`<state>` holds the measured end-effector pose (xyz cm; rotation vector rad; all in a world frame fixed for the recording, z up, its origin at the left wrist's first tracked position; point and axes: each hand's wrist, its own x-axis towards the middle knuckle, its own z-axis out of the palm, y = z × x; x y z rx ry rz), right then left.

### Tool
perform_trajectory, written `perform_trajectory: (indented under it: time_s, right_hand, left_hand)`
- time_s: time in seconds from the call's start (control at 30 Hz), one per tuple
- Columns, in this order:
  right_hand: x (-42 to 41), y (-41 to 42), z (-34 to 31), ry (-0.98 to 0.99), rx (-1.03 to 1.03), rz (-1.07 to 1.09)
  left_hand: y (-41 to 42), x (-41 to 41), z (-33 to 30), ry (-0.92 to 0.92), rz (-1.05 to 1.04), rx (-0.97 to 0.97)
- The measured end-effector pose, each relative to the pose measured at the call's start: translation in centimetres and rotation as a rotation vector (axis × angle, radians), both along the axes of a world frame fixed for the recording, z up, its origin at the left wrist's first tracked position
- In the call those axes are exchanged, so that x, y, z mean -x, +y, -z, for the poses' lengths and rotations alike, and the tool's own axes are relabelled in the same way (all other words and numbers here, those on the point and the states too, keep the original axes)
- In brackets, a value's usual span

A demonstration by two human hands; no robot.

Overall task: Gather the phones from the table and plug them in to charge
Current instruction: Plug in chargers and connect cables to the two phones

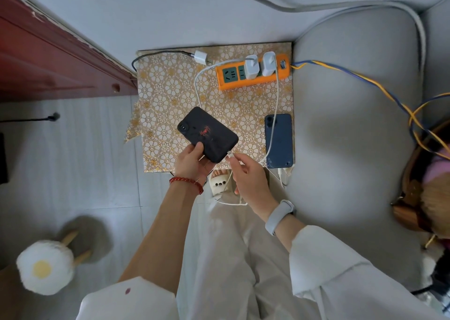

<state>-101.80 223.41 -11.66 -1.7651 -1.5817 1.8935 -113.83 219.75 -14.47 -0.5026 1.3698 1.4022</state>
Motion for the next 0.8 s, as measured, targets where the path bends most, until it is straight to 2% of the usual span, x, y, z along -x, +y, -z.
perform_trajectory:
  time_s: [0.37, 0.57, 0.8]
  right_hand:
    - [-0.9, 0.3, 0.6, -0.057, -0.076, -0.134]
    - [-0.4, 0.1, 0.4, -0.045, -0.051, -0.029]
    - [-0.6, 0.4, 0.6, -0.07, -0.13, -0.106]
  left_hand:
    - [-0.2, 0.2, 0.1, 0.116, 0.176, 0.057]
    - [-0.5, -0.4, 0.3, 0.013, 0.043, 0.011]
    - [-0.8, -0.6, 0.5, -0.025, 0.0, -0.007]
